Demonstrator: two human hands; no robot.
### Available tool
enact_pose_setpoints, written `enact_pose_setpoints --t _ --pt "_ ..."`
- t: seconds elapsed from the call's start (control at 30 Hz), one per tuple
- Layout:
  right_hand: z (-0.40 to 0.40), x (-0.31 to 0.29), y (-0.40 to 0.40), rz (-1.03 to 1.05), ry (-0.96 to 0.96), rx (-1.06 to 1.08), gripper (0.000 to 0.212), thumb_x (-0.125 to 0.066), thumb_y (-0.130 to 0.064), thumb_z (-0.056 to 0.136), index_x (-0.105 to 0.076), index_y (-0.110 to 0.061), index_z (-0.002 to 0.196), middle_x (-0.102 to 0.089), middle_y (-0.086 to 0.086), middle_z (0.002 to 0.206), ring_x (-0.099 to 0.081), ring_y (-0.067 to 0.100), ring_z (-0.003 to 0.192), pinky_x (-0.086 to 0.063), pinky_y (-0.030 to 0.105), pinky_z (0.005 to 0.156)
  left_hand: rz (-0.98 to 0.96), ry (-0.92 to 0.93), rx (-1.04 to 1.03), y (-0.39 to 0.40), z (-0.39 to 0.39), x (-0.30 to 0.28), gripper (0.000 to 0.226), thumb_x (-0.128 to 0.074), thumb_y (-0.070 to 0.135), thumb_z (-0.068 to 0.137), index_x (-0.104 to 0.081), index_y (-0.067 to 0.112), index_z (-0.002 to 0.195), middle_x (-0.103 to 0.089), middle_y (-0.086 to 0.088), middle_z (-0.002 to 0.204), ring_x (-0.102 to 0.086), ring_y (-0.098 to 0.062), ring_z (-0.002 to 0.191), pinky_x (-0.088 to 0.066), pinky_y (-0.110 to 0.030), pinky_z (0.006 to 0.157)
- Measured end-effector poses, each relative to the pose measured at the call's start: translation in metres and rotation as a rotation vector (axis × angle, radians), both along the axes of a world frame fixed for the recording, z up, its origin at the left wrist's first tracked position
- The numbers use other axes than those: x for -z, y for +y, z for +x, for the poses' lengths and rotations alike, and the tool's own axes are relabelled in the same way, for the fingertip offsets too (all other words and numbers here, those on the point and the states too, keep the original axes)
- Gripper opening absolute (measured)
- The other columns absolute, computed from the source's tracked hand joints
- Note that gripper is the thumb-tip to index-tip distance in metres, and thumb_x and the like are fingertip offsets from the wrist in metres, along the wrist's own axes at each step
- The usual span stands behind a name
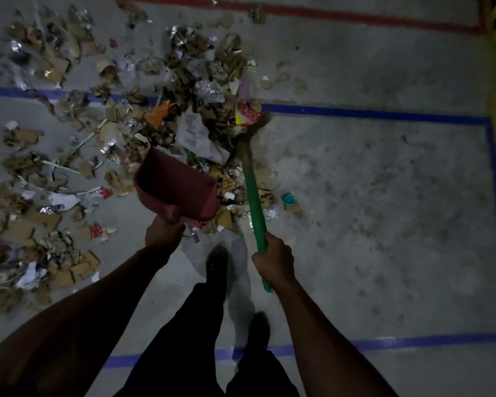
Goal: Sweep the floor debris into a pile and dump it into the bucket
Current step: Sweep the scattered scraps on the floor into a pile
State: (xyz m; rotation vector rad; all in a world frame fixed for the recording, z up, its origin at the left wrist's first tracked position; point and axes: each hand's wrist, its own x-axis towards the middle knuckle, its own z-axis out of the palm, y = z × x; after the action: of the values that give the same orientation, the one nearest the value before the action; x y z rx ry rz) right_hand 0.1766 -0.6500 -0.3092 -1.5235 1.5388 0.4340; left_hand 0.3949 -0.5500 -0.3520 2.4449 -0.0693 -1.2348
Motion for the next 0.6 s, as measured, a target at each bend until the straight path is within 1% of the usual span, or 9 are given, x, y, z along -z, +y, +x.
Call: enact_pose_setpoints --t 0.1,0.2,0.27,0.33,0.4,0.43,0.5,0.57,0.6 --pt "-0.033 -0.011 0.022 -0.037 0.009 0.078 0.056 -0.060 -0.011 0.083 -0.052 -0.022 0.137 -0.068 0.009 0.110 -0.064 0.028 0.098 -0.047 0.023 0.073 -0.009 0.015 0.017 -0.005 -0.008 -0.007 0.052 -0.052 0.040 0.056 -0.064 0.007 0.094 -0.068 -0.022 0.091 -0.067 -0.040 0.089 -0.057 -0.047 0.078" --pt "-0.070 -0.023 0.046 -0.069 0.082 0.166 0.058 -0.060 -0.013 0.081 -0.051 -0.024 0.137 -0.068 0.009 0.112 -0.064 0.028 0.099 -0.049 0.025 0.081 -0.020 0.021 0.040 -0.006 -0.016 -0.016 0.052 -0.052 0.040 0.056 -0.065 0.008 0.095 -0.069 -0.021 0.093 -0.067 -0.038 0.089 -0.056 -0.044 0.077" --pt "-0.093 -0.026 0.063 -0.057 0.121 0.255 0.059 -0.058 -0.015 0.077 -0.052 -0.026 0.135 -0.069 0.009 0.108 -0.066 0.029 0.093 -0.053 0.028 0.080 -0.024 0.025 0.048 -0.003 -0.020 -0.018 0.051 -0.053 0.039 0.056 -0.064 0.009 0.097 -0.069 -0.021 0.095 -0.067 -0.039 0.090 -0.056 -0.045 0.078" --pt "-0.116 -0.022 0.078 -0.040 0.141 0.339 0.057 -0.053 -0.022 0.067 -0.058 -0.022 0.124 -0.070 0.010 0.098 -0.068 0.031 0.084 -0.059 0.038 0.076 -0.030 0.033 0.043 0.002 -0.022 -0.016 0.053 -0.054 0.038 0.056 -0.064 0.007 0.098 -0.068 -0.022 0.096 -0.066 -0.040 0.092 -0.056 -0.046 0.079" --pt "-0.135 -0.010 0.090 -0.026 0.162 0.389 0.051 -0.050 -0.026 0.060 -0.059 -0.016 0.110 -0.071 0.013 0.095 -0.069 0.032 0.083 -0.059 0.044 0.075 -0.044 0.032 0.038 0.007 -0.029 -0.023 0.054 -0.055 0.037 0.056 -0.064 0.006 0.099 -0.068 -0.022 0.098 -0.066 -0.040 0.093 -0.056 -0.047 0.080" --pt "-0.143 -0.003 0.095 -0.017 0.171 0.402 0.048 -0.050 -0.026 0.059 -0.059 -0.016 0.106 -0.071 0.014 0.095 -0.069 0.033 0.084 -0.059 0.044 0.076 -0.055 0.025 0.036 0.010 -0.034 -0.028 0.051 -0.056 0.036 0.058 -0.064 0.006 0.098 -0.068 -0.022 0.097 -0.066 -0.039 0.093 -0.056 -0.047 0.081" --pt "-0.149 0.005 0.105 0.013 0.183 0.402 0.052 -0.052 -0.024 0.061 -0.061 -0.012 0.111 -0.071 0.014 0.097 -0.070 0.032 0.085 -0.059 0.042 0.078 -0.073 0.008 0.030 0.018 -0.044 -0.036 0.037 -0.060 0.031 0.067 -0.065 0.006 0.093 -0.068 -0.020 0.092 -0.067 -0.037 0.088 -0.055 -0.043 0.077" --pt "-0.150 0.013 0.114 0.051 0.177 0.370 0.054 -0.055 -0.024 0.063 -0.061 -0.012 0.115 -0.071 0.013 0.100 -0.070 0.032 0.087 -0.059 0.041 0.079 -0.097 -0.002 0.015 0.029 -0.056 -0.042 0.016 -0.063 0.022 0.076 -0.062 0.008 0.082 -0.065 -0.017 0.082 -0.065 -0.033 0.075 -0.052 -0.037 0.067" --pt "-0.148 0.017 0.118 0.070 0.164 0.343 0.052 -0.057 -0.024 0.065 -0.061 -0.012 0.115 -0.070 0.013 0.101 -0.070 0.032 0.087 -0.060 0.040 0.078 -0.108 -0.006 0.013 0.034 -0.062 -0.044 0.009 -0.062 0.018 0.079 -0.060 0.009 0.078 -0.064 -0.016 0.079 -0.061 -0.029 0.066 -0.049 -0.034 0.062"
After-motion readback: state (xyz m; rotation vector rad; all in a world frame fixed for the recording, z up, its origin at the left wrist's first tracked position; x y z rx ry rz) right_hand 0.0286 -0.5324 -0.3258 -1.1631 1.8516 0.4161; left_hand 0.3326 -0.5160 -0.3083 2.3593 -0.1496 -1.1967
